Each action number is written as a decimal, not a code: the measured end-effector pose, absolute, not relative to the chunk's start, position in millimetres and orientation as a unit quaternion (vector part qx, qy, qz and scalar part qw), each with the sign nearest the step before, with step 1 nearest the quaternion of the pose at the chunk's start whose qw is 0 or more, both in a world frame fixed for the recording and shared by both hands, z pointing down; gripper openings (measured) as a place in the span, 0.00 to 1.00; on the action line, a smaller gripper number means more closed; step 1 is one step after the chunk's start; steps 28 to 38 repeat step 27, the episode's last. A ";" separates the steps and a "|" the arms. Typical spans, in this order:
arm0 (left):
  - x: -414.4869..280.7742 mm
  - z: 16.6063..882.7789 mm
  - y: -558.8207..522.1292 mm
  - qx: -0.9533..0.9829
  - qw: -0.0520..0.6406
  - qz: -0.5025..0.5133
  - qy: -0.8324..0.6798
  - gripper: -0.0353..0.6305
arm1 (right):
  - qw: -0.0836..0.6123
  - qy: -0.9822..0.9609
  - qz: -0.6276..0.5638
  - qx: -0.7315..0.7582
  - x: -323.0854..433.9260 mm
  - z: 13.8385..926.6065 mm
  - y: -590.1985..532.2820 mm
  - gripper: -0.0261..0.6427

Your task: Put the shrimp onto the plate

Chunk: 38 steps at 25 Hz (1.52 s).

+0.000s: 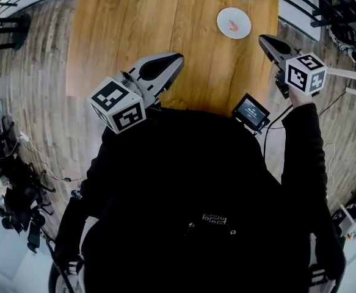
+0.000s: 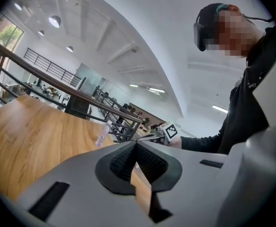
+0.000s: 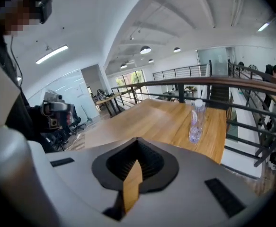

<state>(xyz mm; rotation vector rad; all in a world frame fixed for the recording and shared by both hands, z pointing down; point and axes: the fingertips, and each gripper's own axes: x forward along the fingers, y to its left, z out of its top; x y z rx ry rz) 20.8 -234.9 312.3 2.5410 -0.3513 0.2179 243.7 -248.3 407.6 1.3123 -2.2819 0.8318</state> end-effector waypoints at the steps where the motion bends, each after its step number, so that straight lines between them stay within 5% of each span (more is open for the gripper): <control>1: 24.8 308.0 -237.6 0.950 0.275 0.078 -0.123 0.06 | 0.173 -0.818 0.278 0.472 240.4 384.6 -245.0 0.07; 10: 65.5 275.9 -243.7 0.970 0.229 0.060 -0.047 0.06 | 0.014 -0.835 0.175 0.521 212.1 232.9 -186.5 0.06; 38: 92.2 271.6 -223.9 0.963 0.264 0.052 0.018 0.06 | 0.030 -0.823 0.183 0.537 207.1 235.6 -166.1 0.06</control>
